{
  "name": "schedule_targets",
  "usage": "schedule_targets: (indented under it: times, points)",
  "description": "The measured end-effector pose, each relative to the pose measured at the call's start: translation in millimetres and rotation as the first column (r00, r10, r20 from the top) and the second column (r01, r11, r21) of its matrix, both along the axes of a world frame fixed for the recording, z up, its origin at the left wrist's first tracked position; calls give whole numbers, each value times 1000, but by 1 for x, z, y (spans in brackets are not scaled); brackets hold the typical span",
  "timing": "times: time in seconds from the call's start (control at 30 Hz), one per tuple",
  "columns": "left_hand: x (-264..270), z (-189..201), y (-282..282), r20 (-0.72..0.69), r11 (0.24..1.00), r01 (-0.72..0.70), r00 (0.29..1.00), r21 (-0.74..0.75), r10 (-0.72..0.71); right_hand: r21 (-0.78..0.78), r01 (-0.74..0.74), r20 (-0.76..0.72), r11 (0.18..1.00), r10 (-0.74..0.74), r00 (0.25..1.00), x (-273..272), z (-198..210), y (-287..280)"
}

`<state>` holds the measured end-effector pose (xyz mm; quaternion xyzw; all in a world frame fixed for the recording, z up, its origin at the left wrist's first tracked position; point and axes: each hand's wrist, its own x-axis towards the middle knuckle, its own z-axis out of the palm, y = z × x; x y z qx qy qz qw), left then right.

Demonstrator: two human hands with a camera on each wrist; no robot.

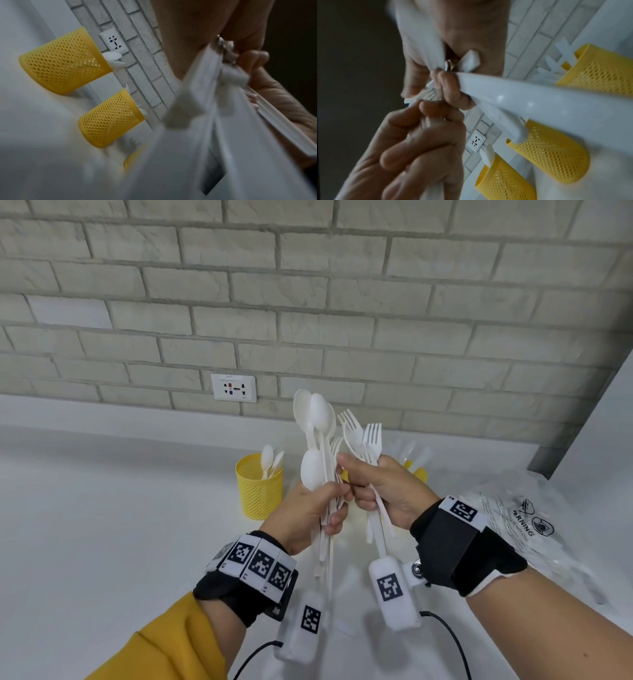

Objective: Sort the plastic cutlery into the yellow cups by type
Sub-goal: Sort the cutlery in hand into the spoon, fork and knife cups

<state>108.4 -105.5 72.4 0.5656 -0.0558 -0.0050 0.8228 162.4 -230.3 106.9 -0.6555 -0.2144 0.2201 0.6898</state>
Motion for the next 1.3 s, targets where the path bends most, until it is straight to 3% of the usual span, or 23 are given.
schedule_targets:
  times: [0.43, 0.57, 0.7, 0.87, 1.03, 1.2, 1.23, 1.3]
  points:
    - [6, -10, 6, -62, 986, 161, 985, 39, -158, -35, 174, 144, 984, -167, 975, 8, -6, 8]
    - [9, -14, 7, -62, 990, 136, 989, 41, -134, -7, 287, 86, 958, -285, 955, 15, -4, 10]
    - [11, -16, 9, -64, 997, 81, 995, 9, -80, 31, 309, -11, 951, -309, 951, 26, -1, 8]
    - [12, -20, 2, -34, 993, -50, 998, 110, 54, 31, 360, 33, 933, -361, 932, 35, -2, 12]
    - [13, -21, 4, 11, 991, -119, 993, 67, 118, 195, 548, 16, 813, -562, 827, 48, 3, 8]
    - [14, -22, 8, 21, 986, -166, 986, 35, 165, 512, 554, -27, 656, -633, 774, 45, 21, 5]
    - [14, -22, 9, 13, 983, -181, 983, 10, 181, 520, 540, -20, 662, -623, 782, 46, 23, 2]
    - [15, -21, 12, 6, 976, -215, 977, -29, 215, 438, 467, 32, 768, -533, 846, 45, 20, -3]
